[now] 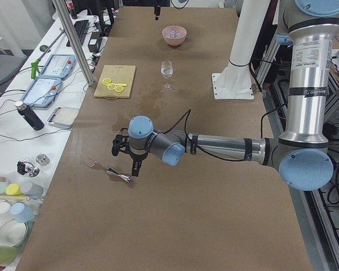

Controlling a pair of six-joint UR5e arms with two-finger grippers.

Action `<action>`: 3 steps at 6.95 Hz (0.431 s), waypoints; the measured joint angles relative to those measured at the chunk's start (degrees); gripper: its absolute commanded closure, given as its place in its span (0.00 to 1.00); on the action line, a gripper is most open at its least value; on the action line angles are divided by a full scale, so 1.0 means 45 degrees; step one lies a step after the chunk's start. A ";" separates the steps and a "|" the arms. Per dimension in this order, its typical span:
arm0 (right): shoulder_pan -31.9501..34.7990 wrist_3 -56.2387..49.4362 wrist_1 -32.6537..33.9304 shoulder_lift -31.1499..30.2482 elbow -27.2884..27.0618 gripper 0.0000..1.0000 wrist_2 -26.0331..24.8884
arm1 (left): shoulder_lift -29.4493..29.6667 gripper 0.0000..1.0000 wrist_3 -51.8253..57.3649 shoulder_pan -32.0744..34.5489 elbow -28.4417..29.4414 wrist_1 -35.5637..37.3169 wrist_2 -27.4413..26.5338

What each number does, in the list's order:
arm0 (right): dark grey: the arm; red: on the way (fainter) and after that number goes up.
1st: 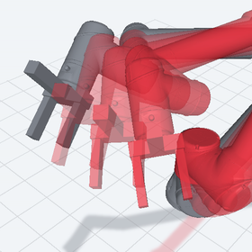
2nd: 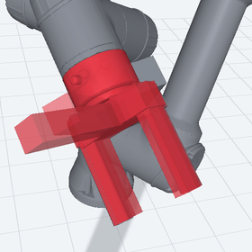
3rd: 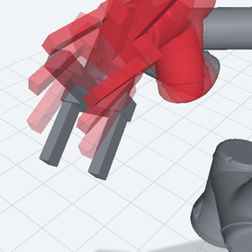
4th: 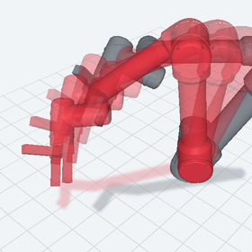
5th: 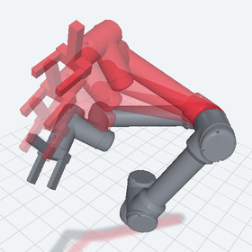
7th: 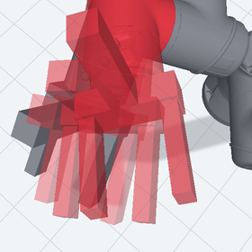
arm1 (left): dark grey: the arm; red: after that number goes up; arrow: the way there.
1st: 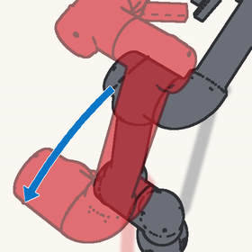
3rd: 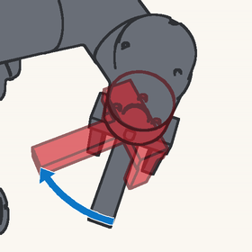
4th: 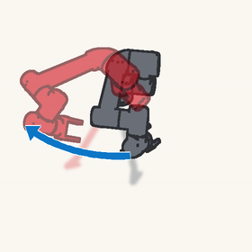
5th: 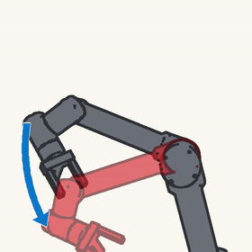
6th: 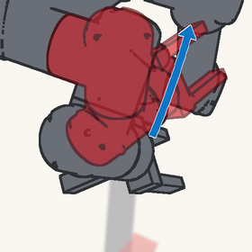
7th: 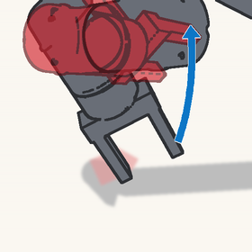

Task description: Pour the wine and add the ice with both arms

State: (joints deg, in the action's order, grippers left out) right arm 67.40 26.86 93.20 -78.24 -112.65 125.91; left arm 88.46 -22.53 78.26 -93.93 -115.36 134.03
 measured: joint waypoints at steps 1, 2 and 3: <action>0.0863 -0.1113 -0.0033 -0.0257 0.0779 0.01 0.0690 | -0.0133 0.03 0.0154 0.0102 -0.0174 0.0042 0.0061; 0.1513 -0.1984 -0.0047 -0.0435 0.1500 0.01 0.1122 | -0.0171 0.03 0.0235 0.0248 -0.0277 0.0059 0.0121; 0.1987 -0.2616 -0.0052 -0.0607 0.2052 0.01 0.1361 | -0.0179 0.03 0.0265 0.0325 -0.0357 0.0083 0.0209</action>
State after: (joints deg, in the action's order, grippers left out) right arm 76.34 15.09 92.96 -80.97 -103.42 132.03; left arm 87.66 -21.34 79.73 -95.54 -114.99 134.97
